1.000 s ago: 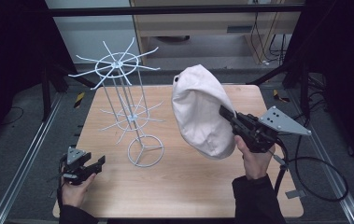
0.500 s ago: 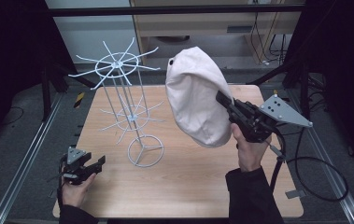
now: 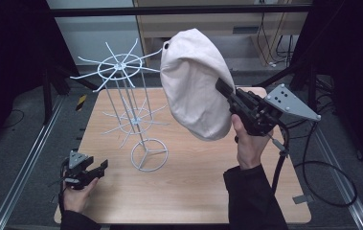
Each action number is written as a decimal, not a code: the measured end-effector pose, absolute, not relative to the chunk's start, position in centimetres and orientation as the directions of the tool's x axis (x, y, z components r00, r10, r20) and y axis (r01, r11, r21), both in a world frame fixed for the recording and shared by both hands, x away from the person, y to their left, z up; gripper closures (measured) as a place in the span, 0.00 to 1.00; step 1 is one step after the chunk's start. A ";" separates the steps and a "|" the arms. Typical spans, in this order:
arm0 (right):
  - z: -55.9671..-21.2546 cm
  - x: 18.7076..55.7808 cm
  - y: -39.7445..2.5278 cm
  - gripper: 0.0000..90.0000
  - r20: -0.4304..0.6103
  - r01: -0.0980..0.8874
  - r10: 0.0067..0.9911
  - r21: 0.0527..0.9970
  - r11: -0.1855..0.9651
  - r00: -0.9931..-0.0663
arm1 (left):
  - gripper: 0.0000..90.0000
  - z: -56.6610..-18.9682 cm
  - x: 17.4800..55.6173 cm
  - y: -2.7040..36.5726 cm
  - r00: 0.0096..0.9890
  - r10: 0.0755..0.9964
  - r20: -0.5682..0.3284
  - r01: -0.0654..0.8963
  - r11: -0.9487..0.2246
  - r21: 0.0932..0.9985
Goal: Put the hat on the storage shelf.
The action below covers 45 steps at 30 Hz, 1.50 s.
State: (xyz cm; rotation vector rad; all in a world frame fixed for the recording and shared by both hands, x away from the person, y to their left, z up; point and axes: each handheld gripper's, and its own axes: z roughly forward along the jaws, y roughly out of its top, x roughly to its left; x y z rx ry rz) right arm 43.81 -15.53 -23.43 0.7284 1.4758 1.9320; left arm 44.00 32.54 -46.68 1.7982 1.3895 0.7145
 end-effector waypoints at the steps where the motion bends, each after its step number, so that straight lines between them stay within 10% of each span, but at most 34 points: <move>1: -23.4 43.9 -15.3 0.98 0.065 -0.132 0.735 0.970 -0.207 -0.675 | 0.43 -46.7 44.0 32.5 0.257 0.966 -0.011 0.553 -0.138 0.822; 45: -30.1 46.3 -9.7 0.95 0.048 0.010 0.665 0.998 -0.062 -0.745 | 0.43 -46.7 44.0 32.5 0.260 0.966 -0.006 0.555 -0.145 0.819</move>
